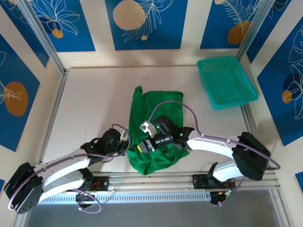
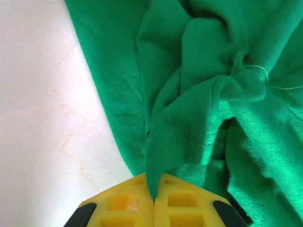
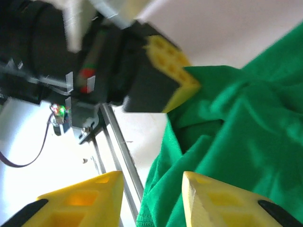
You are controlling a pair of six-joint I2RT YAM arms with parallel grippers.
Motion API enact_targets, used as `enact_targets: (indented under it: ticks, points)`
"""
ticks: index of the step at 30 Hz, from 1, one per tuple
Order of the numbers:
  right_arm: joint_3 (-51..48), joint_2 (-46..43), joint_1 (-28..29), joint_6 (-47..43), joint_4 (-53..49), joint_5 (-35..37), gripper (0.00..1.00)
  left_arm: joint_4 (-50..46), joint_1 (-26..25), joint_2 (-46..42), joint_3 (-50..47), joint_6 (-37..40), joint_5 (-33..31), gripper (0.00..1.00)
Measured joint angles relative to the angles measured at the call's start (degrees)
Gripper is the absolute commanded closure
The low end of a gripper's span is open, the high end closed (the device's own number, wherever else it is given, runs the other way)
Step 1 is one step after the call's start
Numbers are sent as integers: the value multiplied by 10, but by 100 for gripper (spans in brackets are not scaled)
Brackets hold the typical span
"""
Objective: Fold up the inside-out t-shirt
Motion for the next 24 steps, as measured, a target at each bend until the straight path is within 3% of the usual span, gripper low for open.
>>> enact_targets:
  ticks: [5, 11, 17, 21, 24]
  points:
    - [11, 35, 54, -14, -13, 74, 59, 4, 7, -3, 4, 1, 1, 100]
    - [64, 125, 107, 38, -44, 191, 60, 15, 13, -18, 9, -4, 16, 100]
    - [118, 157, 119, 101, -101, 280, 95, 31, 19, -20, 9, -15, 35, 100]
    - [114, 154, 116, 112, -108, 302, 100, 42, 25, -23, 9, -21, 45, 100]
    - [69, 104, 119, 94, -96, 282, 100, 42, 35, -29, 9, -26, 48, 100]
